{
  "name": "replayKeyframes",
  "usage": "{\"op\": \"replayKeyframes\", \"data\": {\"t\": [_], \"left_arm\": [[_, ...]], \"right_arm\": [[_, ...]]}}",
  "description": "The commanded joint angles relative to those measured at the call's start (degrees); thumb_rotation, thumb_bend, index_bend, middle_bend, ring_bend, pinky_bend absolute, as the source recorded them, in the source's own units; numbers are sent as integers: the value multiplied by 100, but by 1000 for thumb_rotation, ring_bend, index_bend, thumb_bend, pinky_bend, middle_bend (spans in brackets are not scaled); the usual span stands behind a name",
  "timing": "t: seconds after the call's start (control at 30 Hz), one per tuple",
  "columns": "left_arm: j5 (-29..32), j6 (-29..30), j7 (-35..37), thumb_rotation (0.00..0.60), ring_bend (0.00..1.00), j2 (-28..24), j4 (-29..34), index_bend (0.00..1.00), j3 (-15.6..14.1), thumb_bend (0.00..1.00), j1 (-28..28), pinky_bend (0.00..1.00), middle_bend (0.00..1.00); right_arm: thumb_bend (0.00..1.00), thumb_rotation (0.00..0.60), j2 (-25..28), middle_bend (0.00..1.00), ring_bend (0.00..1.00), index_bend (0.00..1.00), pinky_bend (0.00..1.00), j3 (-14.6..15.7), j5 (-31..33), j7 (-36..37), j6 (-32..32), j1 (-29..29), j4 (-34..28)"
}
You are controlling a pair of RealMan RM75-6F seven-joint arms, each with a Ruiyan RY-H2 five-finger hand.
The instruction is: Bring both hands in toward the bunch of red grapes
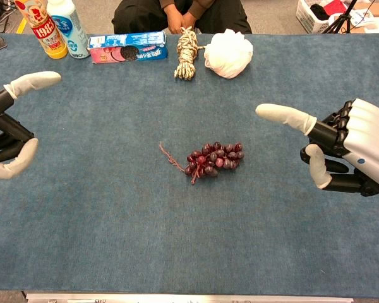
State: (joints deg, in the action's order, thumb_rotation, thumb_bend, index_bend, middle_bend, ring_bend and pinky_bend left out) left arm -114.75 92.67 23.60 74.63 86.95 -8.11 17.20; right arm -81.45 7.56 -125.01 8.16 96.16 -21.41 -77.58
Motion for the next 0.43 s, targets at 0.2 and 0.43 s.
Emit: {"op": "replayKeyframes", "data": {"t": [0.2,0.43], "left_arm": [[-133,124,152,600,1000,68,-143,0,-18,569,113,973,952],[-41,144,100,600,1000,91,-115,0,-32,570,98,973,952]], "right_arm": [[865,600,64,1000,1000,0,1000,83,45,17,-28,-26,-17],[865,600,91,1000,1000,0,1000,112,80,6,-36,-45,-78]]}}
